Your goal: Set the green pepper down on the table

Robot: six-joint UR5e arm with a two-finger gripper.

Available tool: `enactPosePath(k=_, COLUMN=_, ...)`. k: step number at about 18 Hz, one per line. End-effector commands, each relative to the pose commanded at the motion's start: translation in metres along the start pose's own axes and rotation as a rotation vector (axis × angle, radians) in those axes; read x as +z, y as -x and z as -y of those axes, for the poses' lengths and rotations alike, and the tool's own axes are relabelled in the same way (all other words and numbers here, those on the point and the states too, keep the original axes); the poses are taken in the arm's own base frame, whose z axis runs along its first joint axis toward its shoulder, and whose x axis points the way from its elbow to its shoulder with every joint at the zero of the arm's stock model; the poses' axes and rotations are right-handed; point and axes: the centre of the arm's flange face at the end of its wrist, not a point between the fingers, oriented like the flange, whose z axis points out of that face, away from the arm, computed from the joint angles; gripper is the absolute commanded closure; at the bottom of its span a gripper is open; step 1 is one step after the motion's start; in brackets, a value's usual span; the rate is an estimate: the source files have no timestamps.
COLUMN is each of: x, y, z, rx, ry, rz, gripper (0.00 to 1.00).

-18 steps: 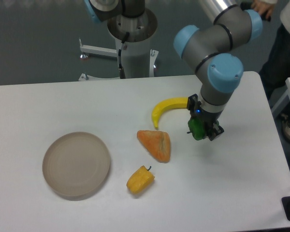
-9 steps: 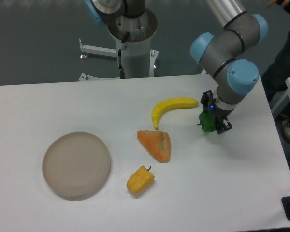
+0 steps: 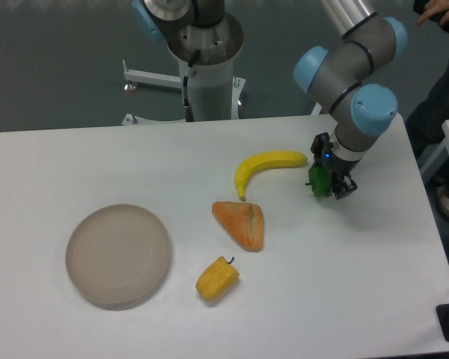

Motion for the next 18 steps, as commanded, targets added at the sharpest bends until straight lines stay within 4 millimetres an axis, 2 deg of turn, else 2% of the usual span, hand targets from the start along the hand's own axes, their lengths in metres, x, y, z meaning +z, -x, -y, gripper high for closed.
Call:
enactPosePath(k=5, x=-0.005, y=-0.002, z=-0.001, rx=-0.015, ry=-0.011, rz=0.008, gripper=0.00)
enactPosePath(k=8, x=-0.025, y=0.003, z=0.007, rx=-0.062, ry=-0.035, rz=0.051, gripper=0.00)
enactPosePath(k=10, x=-0.038, y=0.006, z=0.016, rx=-0.086, ry=-0.034, rz=0.063, gripper=0.00)
enactPosePath(k=15, x=-0.080, y=0.018, z=0.059, rx=-0.105, ry=-0.028, rz=0.061, gripper=0.00)
enactPosePath(k=17, x=-0.090, y=0.021, z=0.076, rx=-0.125, ry=-0.022, rz=0.066, gripper=0.00)
enactPosePath(k=18, x=-0.093, y=0.021, z=0.176, rx=-0.135, ry=0.033, rz=0.077, gripper=0.00)
